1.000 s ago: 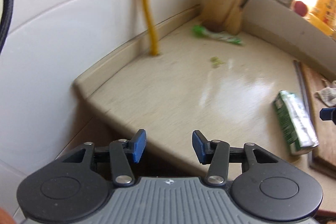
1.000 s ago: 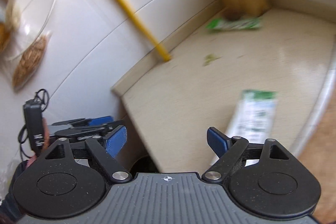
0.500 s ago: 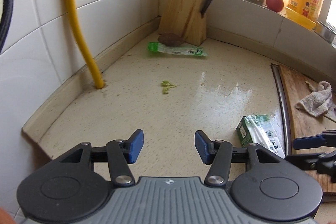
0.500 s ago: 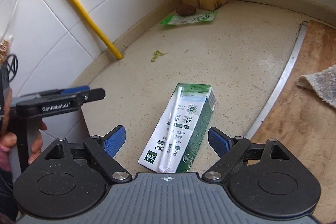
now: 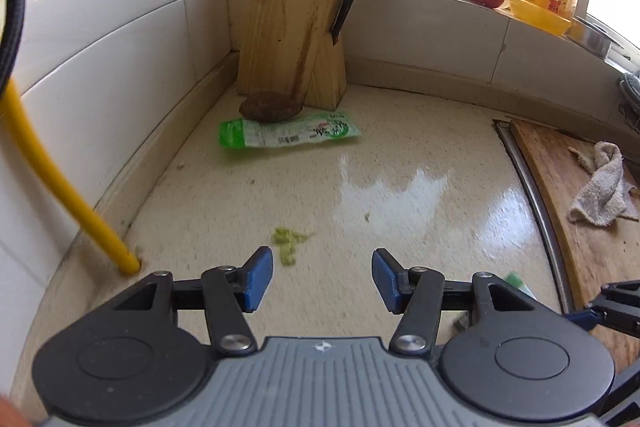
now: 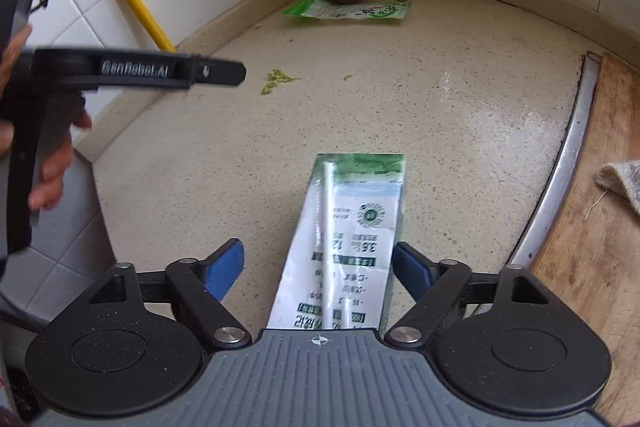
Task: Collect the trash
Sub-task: 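Move both open tools back up over the counter toward the knife block, then lower the left gripper onto the sweet potato and close it, then lift the sweet potato with the left gripper while the right grasps the green bag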
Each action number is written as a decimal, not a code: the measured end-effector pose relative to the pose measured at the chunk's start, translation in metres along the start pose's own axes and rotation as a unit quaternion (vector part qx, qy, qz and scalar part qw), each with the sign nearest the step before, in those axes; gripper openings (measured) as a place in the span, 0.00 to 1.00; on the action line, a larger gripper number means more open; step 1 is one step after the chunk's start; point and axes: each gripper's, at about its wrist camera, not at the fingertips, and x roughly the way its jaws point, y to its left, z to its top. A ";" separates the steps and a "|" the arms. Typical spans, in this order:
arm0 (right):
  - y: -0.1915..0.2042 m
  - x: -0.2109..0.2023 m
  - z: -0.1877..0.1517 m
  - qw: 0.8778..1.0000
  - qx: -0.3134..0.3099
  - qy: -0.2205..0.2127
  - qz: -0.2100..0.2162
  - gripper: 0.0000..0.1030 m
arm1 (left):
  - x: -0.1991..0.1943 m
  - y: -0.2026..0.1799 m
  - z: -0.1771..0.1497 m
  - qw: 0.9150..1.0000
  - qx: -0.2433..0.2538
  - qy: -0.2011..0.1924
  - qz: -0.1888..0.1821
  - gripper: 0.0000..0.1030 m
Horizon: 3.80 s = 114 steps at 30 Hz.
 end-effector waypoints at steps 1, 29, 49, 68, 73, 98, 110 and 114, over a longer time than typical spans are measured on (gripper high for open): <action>-0.001 0.001 0.002 1.000 0.003 0.001 -0.008 0.81 | 0.005 0.005 0.006 1.000 0.000 -0.002 -0.006 0.49; -0.031 0.119 0.230 0.985 -0.144 -0.075 -0.061 0.83 | 0.204 0.084 0.153 0.996 -0.089 0.020 -0.007 0.49; -0.050 0.153 0.218 0.991 -0.123 -0.050 -0.014 0.80 | 0.206 0.046 0.148 0.994 -0.043 0.083 -0.053 0.47; -0.073 0.154 0.205 0.995 -0.085 -0.051 0.020 0.81 | 0.206 0.005 0.131 0.995 0.004 0.096 -0.039 0.42; -0.068 0.148 0.200 0.995 -0.094 -0.044 0.008 0.81 | 0.203 0.004 0.129 0.995 0.004 0.092 -0.038 0.42; -0.072 0.122 0.179 0.996 -0.091 -0.014 0.006 0.60 | 0.149 0.045 0.106 0.992 -0.051 0.061 -0.097 0.37; -0.108 0.107 0.165 0.993 0.029 -0.008 0.114 0.67 | 0.165 0.040 0.083 0.983 -0.060 0.070 -0.161 0.36; -0.097 0.107 0.163 0.996 0.002 -0.013 0.093 0.67 | 0.164 0.021 0.081 0.988 -0.008 0.058 -0.140 0.36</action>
